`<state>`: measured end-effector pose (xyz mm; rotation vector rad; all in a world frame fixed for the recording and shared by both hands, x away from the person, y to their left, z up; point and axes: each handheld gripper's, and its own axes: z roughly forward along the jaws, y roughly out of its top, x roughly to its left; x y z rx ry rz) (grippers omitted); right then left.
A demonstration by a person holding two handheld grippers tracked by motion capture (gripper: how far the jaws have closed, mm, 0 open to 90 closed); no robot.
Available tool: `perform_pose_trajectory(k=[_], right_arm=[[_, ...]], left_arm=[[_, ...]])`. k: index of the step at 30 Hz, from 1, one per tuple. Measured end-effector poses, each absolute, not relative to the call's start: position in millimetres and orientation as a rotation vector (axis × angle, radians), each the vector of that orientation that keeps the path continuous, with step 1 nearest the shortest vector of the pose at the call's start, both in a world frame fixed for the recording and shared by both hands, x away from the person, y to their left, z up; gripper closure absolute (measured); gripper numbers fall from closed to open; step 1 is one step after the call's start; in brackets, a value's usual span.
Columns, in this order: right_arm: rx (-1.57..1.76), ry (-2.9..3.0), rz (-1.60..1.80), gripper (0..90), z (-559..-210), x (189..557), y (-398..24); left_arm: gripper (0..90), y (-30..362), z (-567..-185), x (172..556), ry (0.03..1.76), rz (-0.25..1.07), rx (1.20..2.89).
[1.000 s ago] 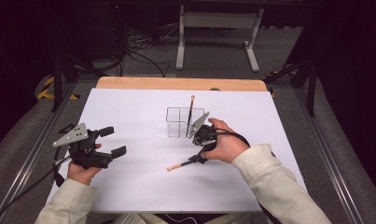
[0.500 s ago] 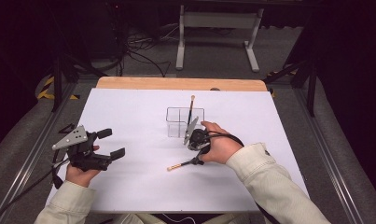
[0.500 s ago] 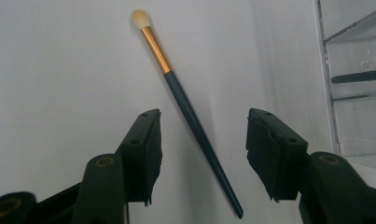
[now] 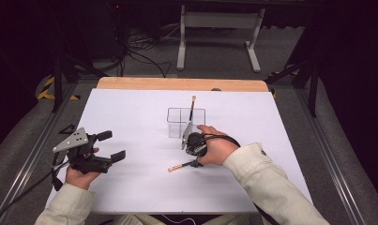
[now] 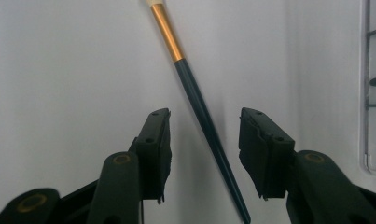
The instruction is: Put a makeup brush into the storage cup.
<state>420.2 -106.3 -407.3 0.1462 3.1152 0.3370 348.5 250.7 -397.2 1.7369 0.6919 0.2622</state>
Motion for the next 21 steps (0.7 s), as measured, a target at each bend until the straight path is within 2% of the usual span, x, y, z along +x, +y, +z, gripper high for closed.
perform_pose_trajectory(k=[21], right_arm=[[0.012,3.134,0.227,61.4,-422,418,-91]], left_arm=[[2.2,249,-399,349,0.68,0.26,1.77]])
